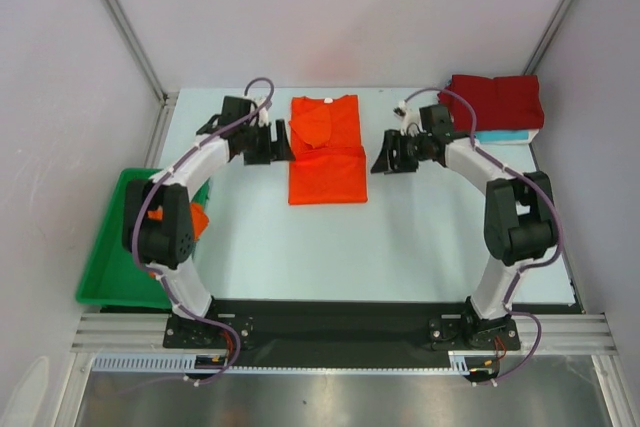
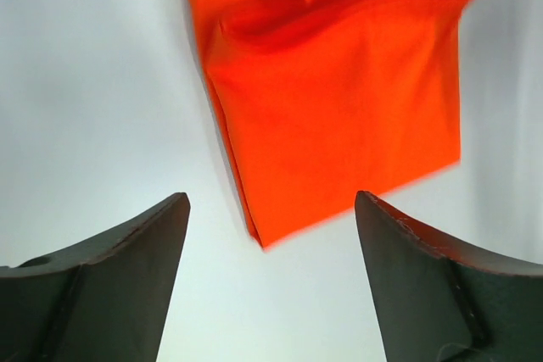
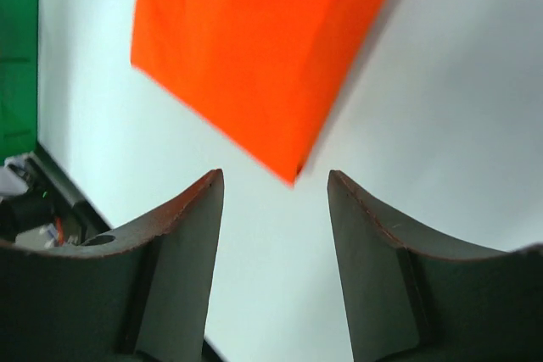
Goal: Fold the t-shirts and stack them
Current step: Fold the tshirt
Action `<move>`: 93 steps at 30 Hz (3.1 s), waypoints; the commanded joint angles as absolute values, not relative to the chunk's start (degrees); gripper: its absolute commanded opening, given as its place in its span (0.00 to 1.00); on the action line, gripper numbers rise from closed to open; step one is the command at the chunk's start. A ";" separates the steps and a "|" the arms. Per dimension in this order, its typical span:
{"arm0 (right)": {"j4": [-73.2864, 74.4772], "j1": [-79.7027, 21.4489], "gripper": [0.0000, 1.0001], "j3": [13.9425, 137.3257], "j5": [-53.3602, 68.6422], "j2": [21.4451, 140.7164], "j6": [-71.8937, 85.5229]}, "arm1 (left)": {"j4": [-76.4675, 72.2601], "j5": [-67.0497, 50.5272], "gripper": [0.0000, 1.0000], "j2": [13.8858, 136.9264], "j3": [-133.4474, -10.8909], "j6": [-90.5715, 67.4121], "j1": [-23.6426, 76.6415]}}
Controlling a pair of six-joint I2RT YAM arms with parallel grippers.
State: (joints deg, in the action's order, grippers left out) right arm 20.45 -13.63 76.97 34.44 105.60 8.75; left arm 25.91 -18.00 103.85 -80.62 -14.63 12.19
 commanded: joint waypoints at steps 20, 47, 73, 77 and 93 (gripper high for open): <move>14.85 -14.77 0.56 69.61 46.76 113.90 15.91 | 20.21 -36.47 0.73 106.69 -64.16 -25.22 10.63; 19.52 -14.50 0.48 71.38 44.39 117.77 15.12 | 21.01 -36.56 0.55 111.62 -68.03 -25.58 11.25; 20.56 -12.48 0.00 73.83 48.16 113.13 12.49 | 19.78 -40.60 0.00 105.39 -66.80 -25.49 11.25; 22.24 -12.30 0.00 70.76 48.34 108.20 11.77 | 20.30 -42.54 0.00 102.84 -66.71 -23.21 11.43; 24.08 -13.27 0.00 65.39 46.76 93.60 11.78 | 21.97 -43.25 0.01 87.98 -60.20 -24.00 13.45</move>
